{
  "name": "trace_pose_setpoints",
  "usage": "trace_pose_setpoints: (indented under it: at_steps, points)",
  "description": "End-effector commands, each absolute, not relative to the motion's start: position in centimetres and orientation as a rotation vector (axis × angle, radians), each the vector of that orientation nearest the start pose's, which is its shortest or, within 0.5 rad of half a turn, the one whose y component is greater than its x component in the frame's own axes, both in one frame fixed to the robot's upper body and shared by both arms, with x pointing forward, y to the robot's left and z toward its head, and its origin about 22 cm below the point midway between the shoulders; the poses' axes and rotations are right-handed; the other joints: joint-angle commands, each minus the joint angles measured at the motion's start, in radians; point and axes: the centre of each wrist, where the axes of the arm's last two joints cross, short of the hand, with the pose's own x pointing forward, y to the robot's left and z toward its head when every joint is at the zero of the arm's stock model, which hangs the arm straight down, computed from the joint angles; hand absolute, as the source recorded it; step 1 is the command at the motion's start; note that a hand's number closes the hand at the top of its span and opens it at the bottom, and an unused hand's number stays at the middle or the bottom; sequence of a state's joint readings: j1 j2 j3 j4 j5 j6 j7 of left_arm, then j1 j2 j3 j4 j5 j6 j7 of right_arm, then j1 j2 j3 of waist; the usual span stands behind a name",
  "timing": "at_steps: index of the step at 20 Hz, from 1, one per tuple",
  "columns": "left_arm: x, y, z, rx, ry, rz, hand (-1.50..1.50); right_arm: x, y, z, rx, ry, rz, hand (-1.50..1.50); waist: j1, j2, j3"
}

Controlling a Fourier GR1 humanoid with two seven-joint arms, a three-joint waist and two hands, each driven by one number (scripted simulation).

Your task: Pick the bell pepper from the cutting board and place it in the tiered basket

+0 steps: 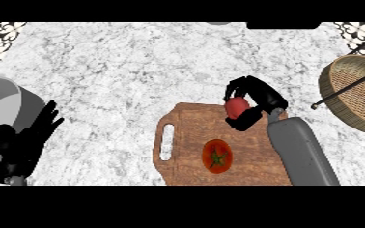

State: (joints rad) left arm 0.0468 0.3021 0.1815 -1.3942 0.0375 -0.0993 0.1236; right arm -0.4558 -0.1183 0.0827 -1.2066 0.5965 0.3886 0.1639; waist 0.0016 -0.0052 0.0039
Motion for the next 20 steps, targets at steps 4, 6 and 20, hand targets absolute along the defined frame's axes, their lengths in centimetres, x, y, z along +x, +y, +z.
trace_pose_setpoints:
  at_steps: [4,6,20]
  points:
    - [21.9,35.6,-1.7,0.274,-1.206,-0.074,0.00,35.5,-14.4,6.0,-0.801,-1.002,0.687,1.50,0.001,-0.008,-0.014]
    - [22.0,35.1,-1.9,0.268,-1.193,-0.088,0.00,36.1,-12.4,8.0,-0.925,-0.977,0.609,1.50,0.024,-0.005,-0.012]
    - [22.1,36.2,-1.0,0.276,-1.189,-0.073,0.00,34.7,-3.6,21.6,-1.507,-1.015,0.204,1.50,0.012,-0.006,-0.006]
